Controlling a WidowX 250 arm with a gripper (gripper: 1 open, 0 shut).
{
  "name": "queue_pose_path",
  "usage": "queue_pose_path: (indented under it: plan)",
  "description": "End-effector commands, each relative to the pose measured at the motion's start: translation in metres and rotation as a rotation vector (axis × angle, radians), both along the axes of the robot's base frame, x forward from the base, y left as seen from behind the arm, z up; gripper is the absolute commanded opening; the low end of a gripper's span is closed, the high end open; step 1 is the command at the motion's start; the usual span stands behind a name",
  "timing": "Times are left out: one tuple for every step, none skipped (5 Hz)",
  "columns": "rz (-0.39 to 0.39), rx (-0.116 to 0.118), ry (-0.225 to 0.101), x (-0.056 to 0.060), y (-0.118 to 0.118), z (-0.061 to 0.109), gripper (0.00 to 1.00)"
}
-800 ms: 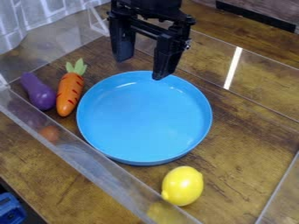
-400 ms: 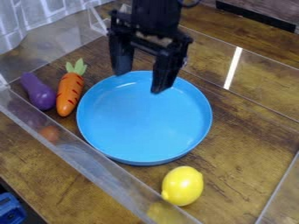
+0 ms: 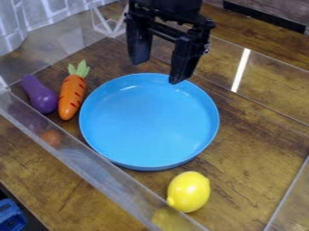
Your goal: Move the carrot to the left side
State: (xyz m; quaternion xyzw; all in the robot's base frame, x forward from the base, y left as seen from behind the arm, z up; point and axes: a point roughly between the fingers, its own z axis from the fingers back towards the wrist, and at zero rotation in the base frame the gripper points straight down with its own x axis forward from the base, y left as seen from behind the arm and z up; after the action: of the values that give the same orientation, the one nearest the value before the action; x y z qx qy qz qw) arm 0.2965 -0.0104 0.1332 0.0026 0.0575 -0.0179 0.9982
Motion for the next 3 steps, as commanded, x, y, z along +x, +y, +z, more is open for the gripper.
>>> queue_pose_path:
  plan:
    - [0.064, -0.006, -0.044, -0.001, 0.012, 0.016, 1.00]
    - [0.104, -0.004, -0.026, -0.019, 0.014, 0.018, 1.00]
    - [0.126, -0.007, -0.039, -0.026, 0.010, 0.018, 1.00]
